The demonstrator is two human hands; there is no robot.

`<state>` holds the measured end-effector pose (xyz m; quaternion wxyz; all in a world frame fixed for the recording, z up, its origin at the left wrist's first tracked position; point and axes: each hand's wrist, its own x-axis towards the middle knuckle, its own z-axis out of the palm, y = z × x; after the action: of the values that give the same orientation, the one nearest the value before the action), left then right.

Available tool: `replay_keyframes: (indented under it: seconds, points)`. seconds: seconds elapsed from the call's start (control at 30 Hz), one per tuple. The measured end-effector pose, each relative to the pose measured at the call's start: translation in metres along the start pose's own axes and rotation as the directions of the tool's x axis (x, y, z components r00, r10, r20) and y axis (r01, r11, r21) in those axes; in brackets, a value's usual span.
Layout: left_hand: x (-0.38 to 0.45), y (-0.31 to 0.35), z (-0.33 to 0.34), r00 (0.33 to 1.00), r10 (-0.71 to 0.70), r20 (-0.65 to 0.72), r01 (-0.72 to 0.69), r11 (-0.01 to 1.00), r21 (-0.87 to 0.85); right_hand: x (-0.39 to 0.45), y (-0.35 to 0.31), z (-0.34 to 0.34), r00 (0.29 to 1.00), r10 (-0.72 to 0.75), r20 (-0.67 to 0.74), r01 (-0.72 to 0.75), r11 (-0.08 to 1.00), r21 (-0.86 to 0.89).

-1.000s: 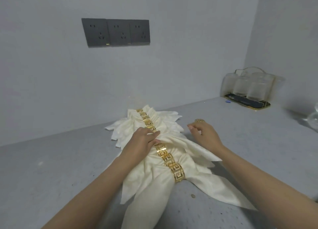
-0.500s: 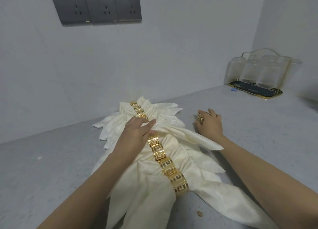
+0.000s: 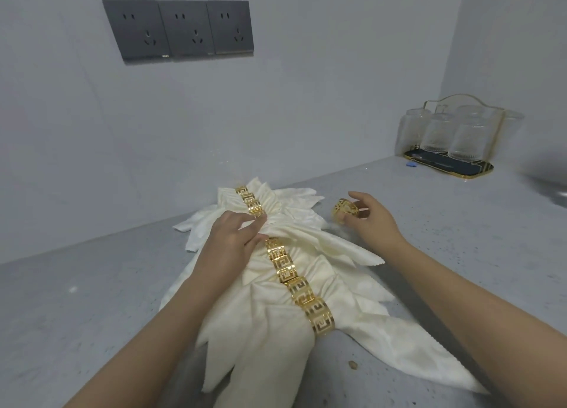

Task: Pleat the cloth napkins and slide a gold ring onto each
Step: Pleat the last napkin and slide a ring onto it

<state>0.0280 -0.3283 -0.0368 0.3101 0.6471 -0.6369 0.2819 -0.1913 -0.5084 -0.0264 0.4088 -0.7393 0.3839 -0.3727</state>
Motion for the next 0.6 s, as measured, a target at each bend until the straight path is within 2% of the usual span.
replay_keyframes:
  seconds: [0.17, 0.3, 0.43, 0.6]
  points:
    - [-0.022, -0.002, -0.032, 0.999, -0.014, -0.039, 0.015, 0.999, 0.045, -0.042, -0.032, -0.012, 0.996, -0.037, 0.082, 0.027, 0.992, 0.123]
    - [-0.052, 0.005, -0.069, 0.995, -0.093, -0.023, 0.094, 0.995, 0.042, -0.083, -0.056, -0.014, 0.984, -0.044, 0.174, 0.0, 0.97, 0.244]
    - [-0.08, 0.007, -0.104, 0.988, -0.156, -0.002, 0.156, 0.983, 0.095, -0.123, -0.067, -0.013, 0.972, -0.051, 0.231, -0.015, 0.961, 0.276]
    - [-0.108, 0.012, -0.136, 0.971, -0.237, 0.013, 0.235, 0.967, 0.102, -0.169, -0.069, -0.006, 0.964, 0.022, 0.266, -0.109, 0.943, 0.315]
